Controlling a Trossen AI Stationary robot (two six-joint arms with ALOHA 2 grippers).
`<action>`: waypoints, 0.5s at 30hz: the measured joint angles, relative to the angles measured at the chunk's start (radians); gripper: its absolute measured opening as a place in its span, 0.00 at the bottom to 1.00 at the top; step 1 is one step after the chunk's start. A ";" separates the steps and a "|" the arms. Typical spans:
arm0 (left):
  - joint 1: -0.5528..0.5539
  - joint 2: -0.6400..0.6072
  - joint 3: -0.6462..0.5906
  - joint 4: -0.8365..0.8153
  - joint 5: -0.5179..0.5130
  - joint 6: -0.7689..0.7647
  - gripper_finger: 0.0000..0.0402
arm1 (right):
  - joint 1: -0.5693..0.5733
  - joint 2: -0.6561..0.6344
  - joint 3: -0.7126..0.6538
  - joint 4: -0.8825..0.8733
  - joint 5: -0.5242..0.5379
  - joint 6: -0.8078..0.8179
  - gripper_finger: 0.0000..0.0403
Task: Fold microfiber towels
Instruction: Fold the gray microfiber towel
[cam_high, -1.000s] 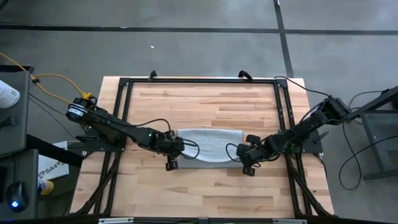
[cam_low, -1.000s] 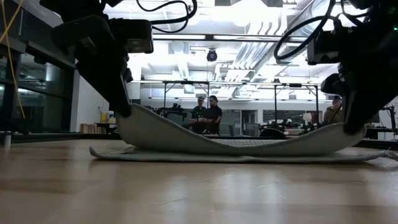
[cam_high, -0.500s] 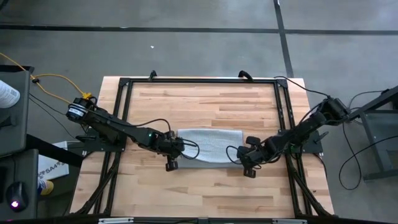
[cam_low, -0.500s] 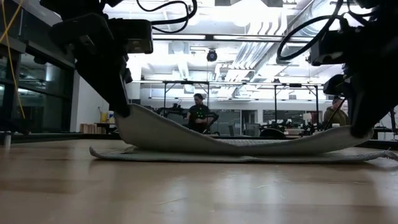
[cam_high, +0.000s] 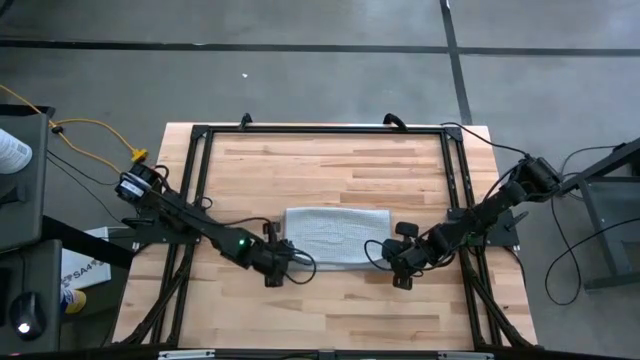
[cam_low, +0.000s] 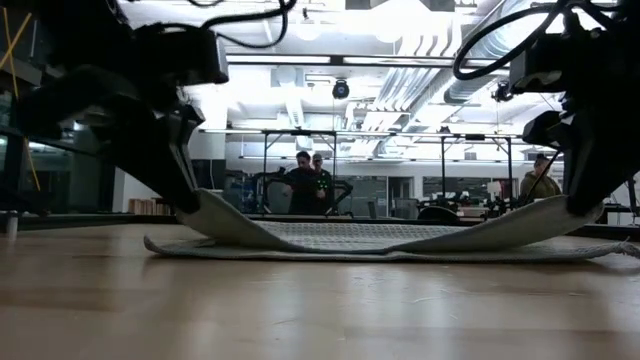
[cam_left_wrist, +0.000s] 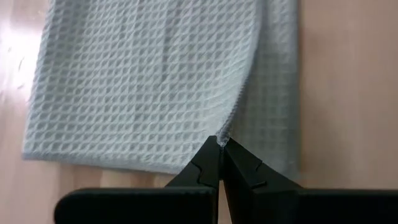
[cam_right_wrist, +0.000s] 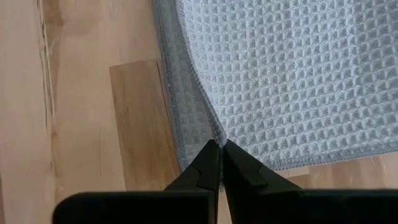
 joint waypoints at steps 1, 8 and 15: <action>-0.007 0.000 0.000 0.010 -0.002 0.000 0.00 | 0.000 0.000 0.000 0.002 0.000 0.000 0.01; -0.020 0.000 0.000 0.022 -0.004 -0.020 0.00 | 0.000 0.000 0.000 0.004 -0.005 0.001 0.01; -0.020 0.000 0.000 0.014 0.008 -0.025 0.00 | 0.001 0.000 0.000 -0.022 -0.020 0.001 0.01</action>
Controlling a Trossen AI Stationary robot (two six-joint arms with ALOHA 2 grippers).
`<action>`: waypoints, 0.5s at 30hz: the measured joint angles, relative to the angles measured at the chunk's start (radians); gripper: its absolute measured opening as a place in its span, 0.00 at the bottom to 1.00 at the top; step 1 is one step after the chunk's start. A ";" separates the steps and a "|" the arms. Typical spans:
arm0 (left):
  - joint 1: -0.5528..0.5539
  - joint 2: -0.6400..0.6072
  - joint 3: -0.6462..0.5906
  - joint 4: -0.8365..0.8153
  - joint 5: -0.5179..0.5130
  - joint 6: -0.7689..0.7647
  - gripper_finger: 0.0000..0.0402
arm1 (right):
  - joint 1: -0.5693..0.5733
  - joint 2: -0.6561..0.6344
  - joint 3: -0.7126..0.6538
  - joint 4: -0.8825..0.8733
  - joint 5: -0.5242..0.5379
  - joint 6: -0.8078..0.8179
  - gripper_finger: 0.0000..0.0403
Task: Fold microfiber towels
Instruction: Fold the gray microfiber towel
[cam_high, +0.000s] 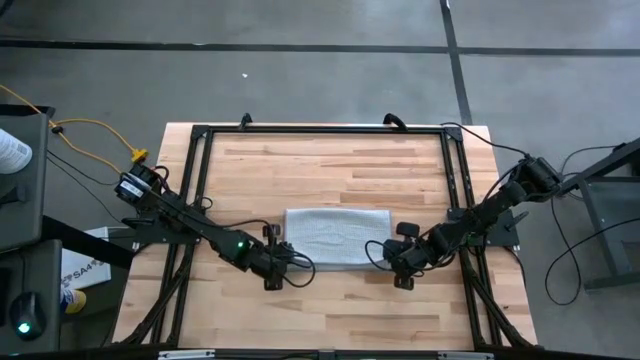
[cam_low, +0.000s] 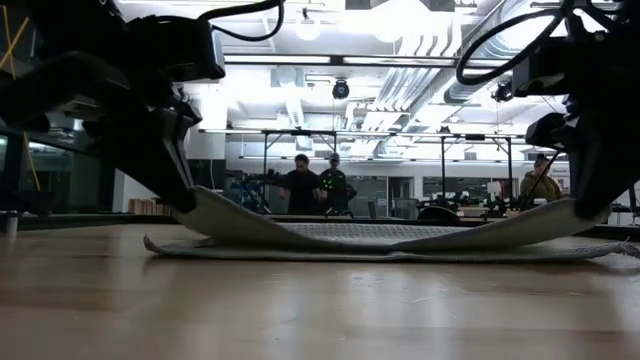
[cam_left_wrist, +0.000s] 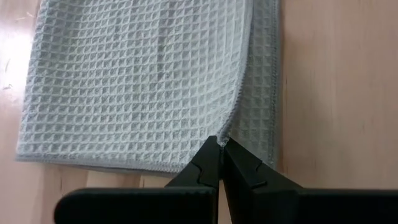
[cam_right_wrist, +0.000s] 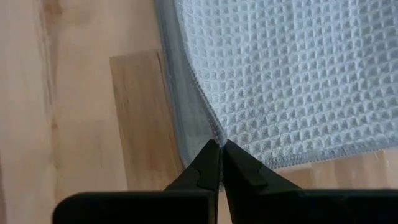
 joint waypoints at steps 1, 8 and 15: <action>0.000 0.000 0.000 0.000 0.008 -0.001 0.00 | 0.000 0.000 0.000 -0.002 -0.002 0.000 0.01; -0.019 0.000 0.001 0.001 0.020 -0.009 0.00 | 0.015 0.000 0.000 -0.004 -0.008 0.007 0.01; -0.024 0.000 0.001 0.002 0.020 -0.012 0.00 | 0.025 0.000 0.000 0.006 -0.002 0.012 0.01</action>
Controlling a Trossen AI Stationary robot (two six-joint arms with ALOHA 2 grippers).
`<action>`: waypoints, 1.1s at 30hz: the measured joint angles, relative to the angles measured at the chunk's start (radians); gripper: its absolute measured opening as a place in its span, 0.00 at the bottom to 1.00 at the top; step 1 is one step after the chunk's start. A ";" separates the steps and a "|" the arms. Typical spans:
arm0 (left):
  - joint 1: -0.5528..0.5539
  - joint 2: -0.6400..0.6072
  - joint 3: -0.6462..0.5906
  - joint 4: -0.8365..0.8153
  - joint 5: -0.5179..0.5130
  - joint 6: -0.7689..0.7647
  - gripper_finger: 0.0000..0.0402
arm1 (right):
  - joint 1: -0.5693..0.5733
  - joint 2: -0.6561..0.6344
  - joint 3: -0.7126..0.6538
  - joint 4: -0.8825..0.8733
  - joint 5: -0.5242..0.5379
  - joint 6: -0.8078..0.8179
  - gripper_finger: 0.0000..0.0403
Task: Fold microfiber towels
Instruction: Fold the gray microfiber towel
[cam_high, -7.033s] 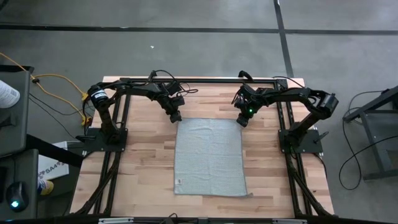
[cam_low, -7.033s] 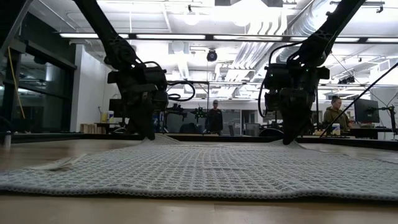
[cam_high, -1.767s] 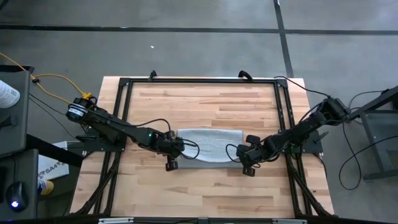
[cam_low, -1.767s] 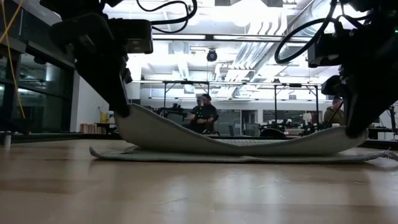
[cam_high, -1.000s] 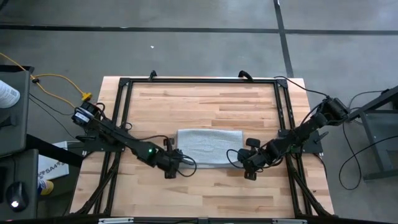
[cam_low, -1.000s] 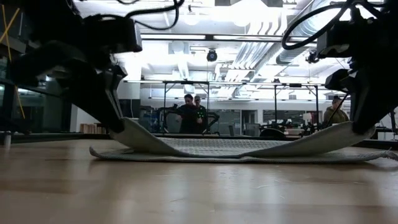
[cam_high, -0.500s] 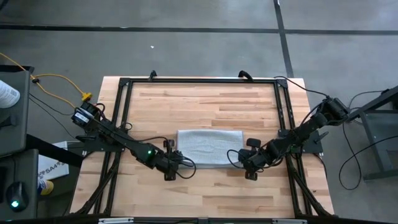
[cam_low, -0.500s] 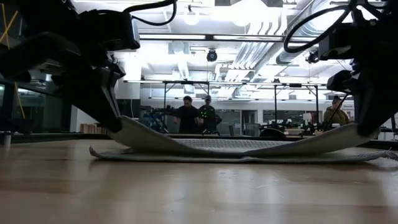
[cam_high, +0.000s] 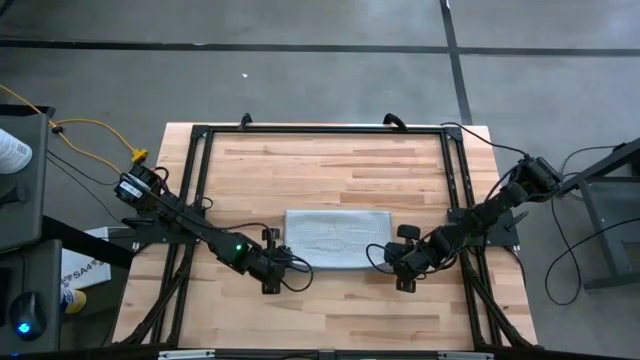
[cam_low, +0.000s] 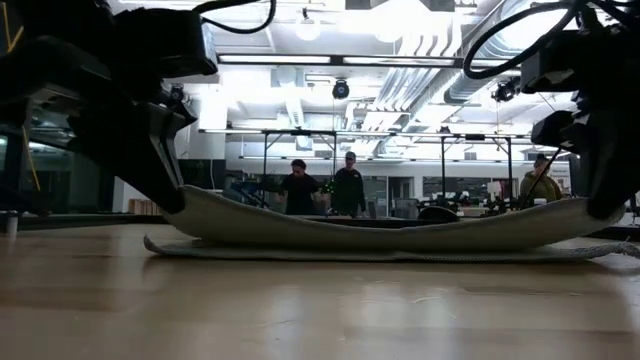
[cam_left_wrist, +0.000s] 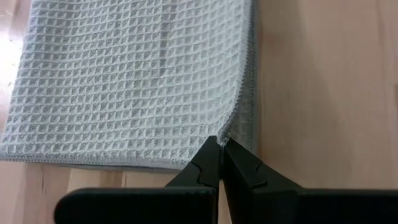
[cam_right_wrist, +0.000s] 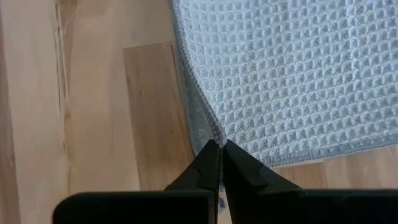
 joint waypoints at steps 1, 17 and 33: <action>0.000 0.000 0.000 0.000 0.000 0.000 0.00 | 0.000 0.000 0.000 0.000 0.000 0.000 0.01; 0.001 0.000 0.000 0.000 0.041 0.001 0.00 | 0.000 0.000 0.000 0.009 -0.058 0.015 0.01; 0.001 0.000 0.000 0.000 0.055 0.005 0.22 | -0.016 0.000 0.000 0.049 -0.069 -0.019 0.16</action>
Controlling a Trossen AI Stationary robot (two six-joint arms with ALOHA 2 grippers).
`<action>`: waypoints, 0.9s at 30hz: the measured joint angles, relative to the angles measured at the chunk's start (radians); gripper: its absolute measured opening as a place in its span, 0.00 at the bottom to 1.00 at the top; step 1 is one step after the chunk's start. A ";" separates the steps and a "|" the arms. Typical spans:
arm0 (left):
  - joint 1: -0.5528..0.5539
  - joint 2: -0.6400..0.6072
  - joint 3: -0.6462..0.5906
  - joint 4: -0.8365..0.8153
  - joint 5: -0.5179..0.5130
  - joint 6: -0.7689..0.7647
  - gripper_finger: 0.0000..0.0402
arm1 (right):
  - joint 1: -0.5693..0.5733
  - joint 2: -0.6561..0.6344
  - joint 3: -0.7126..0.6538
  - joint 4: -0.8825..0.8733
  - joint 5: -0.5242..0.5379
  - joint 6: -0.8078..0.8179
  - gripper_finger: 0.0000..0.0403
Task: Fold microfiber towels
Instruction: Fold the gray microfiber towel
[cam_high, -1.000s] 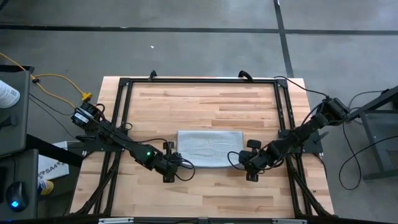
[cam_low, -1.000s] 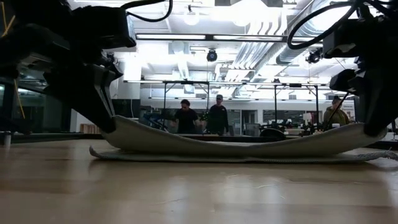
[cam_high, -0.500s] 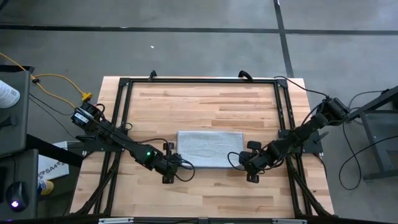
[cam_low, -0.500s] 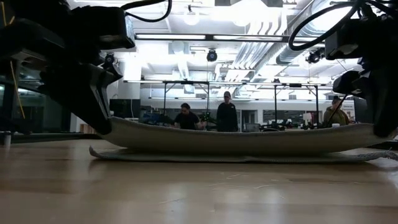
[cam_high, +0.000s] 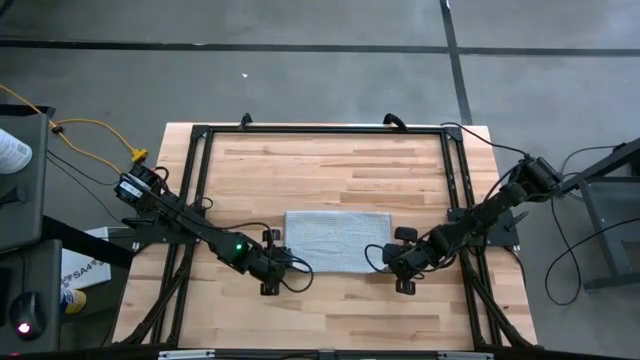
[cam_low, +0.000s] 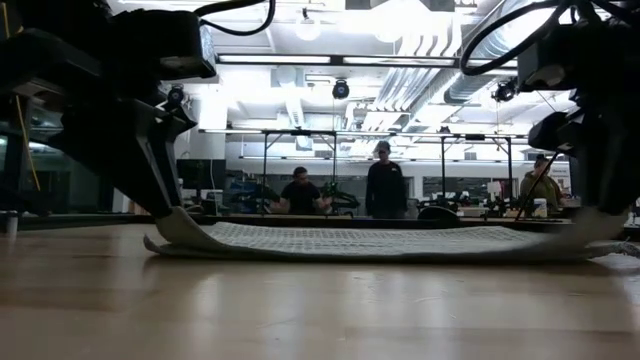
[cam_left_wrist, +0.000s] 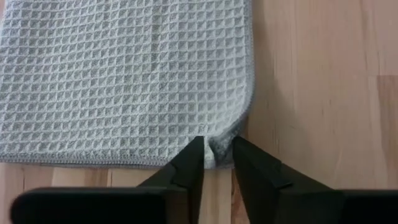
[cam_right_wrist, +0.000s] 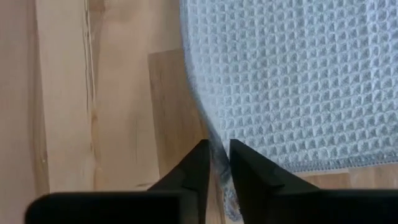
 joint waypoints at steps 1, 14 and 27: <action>0.000 0.000 0.000 0.000 0.000 -0.001 0.24 | 0.000 0.000 0.000 0.000 0.000 0.006 0.18; 0.000 -0.019 0.000 -0.011 0.004 -0.002 0.32 | 0.000 0.000 0.000 -0.014 0.001 0.041 0.39; 0.000 -0.119 0.000 -0.075 -0.072 0.049 0.32 | 0.000 0.000 0.000 -0.011 0.010 0.034 0.43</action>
